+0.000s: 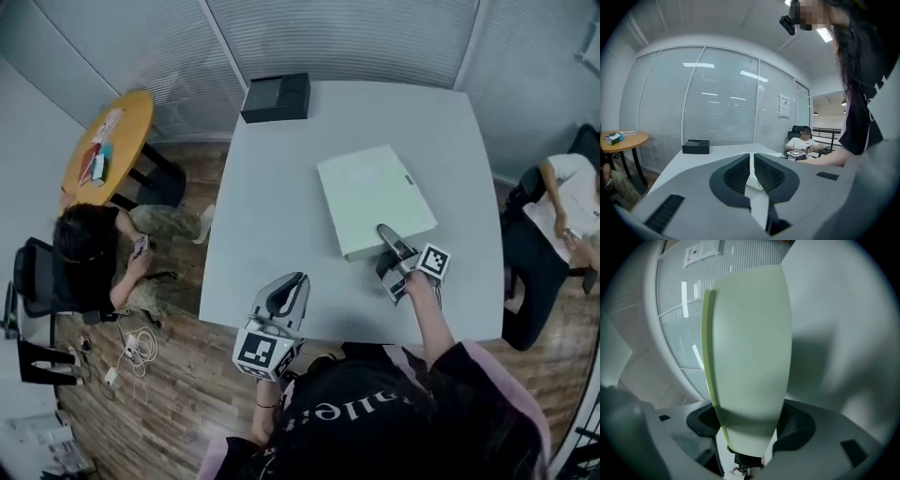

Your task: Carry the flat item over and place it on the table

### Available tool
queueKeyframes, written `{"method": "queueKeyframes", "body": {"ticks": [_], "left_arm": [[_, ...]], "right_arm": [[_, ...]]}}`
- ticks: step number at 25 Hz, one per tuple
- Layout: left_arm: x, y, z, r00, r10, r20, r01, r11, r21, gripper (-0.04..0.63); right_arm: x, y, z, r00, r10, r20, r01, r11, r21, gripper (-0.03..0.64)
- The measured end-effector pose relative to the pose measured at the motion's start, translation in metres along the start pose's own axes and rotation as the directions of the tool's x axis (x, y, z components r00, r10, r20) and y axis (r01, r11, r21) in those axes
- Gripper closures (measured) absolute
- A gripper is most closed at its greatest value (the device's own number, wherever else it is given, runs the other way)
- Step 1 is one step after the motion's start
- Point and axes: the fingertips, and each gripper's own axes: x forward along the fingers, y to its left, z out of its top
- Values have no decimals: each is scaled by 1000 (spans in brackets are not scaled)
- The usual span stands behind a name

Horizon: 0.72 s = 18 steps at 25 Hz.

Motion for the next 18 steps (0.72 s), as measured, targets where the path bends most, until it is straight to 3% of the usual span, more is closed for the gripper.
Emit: {"method": "queueKeyframes", "body": {"ticks": [8, 13, 18], "left_arm": [[40, 29, -12, 999, 44, -29, -44, 999, -9, 551], [38, 32, -14, 998, 45, -37, -46, 999, -7, 551], [40, 34, -12, 998, 49, -34, -49, 999, -12, 551]], "right_arm": [[47, -48, 37, 1000, -23, 20, 22, 999, 31, 307], [60, -72, 52, 986, -139, 89, 140, 990, -3, 300], [57, -90, 71, 951, -268, 153, 278, 959, -46, 251]]}}
